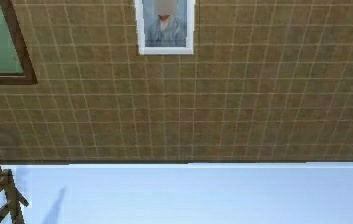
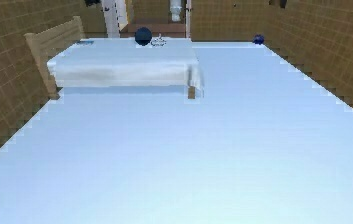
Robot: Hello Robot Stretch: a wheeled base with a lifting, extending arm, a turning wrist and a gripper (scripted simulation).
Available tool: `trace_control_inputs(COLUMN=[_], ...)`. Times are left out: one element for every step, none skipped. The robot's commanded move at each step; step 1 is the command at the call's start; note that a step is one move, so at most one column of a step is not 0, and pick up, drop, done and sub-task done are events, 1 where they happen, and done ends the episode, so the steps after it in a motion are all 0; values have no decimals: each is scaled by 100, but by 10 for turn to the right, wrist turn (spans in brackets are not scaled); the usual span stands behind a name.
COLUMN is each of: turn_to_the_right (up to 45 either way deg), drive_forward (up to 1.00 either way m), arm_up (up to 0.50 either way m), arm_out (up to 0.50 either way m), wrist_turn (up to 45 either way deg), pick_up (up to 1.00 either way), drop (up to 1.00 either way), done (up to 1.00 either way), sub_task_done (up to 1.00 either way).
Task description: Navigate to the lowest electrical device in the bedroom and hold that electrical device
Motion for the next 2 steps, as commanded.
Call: trace_control_inputs(turn_to_the_right=[0, -450], drive_forward=[85, 0], arm_up=[0, 0], arm_out=[0, 0], wrist_turn=[0, 0], pick_up=[0, 0], drop=[0, 0], done=[0, 0], sub_task_done=[0, 0])
